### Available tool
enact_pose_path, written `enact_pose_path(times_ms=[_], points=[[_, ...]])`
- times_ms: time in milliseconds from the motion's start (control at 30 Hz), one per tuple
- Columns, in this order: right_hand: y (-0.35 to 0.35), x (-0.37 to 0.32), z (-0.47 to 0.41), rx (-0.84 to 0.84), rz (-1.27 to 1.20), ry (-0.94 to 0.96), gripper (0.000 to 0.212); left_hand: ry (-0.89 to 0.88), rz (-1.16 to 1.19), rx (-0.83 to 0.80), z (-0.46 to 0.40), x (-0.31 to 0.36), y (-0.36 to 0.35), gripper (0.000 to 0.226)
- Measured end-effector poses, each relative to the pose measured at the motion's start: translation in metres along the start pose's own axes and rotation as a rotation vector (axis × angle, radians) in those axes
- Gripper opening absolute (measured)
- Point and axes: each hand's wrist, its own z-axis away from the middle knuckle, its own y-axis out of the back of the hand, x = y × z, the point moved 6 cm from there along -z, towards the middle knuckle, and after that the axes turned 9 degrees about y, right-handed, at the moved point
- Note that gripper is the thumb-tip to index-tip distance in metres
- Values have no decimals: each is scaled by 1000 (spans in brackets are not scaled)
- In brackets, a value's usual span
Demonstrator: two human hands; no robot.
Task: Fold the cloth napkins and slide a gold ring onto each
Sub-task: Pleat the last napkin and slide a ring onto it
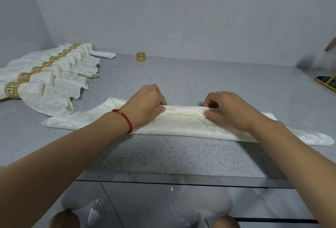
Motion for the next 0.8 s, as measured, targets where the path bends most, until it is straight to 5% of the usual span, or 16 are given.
enact_pose_path(times_ms=[167,267,367,567,633,800], points=[[1,-12,15,-49,173,130,10,-266,-201,109,17,17,7,12],[3,-9,24,-110,109,132,8,-379,-300,12,28,22,4,19],[6,-1,28,-60,-120,28,10,-240,-178,-181,26,14,9,26],[-3,5,23,-76,-80,12,10,-71,-57,-119,21,8,0,40],[-1,4,21,-68,-57,21,6,-76,-93,-152,18,7,-6,23],[0,-2,9,42,130,79,9,-154,-384,106,10,16,3,8]])
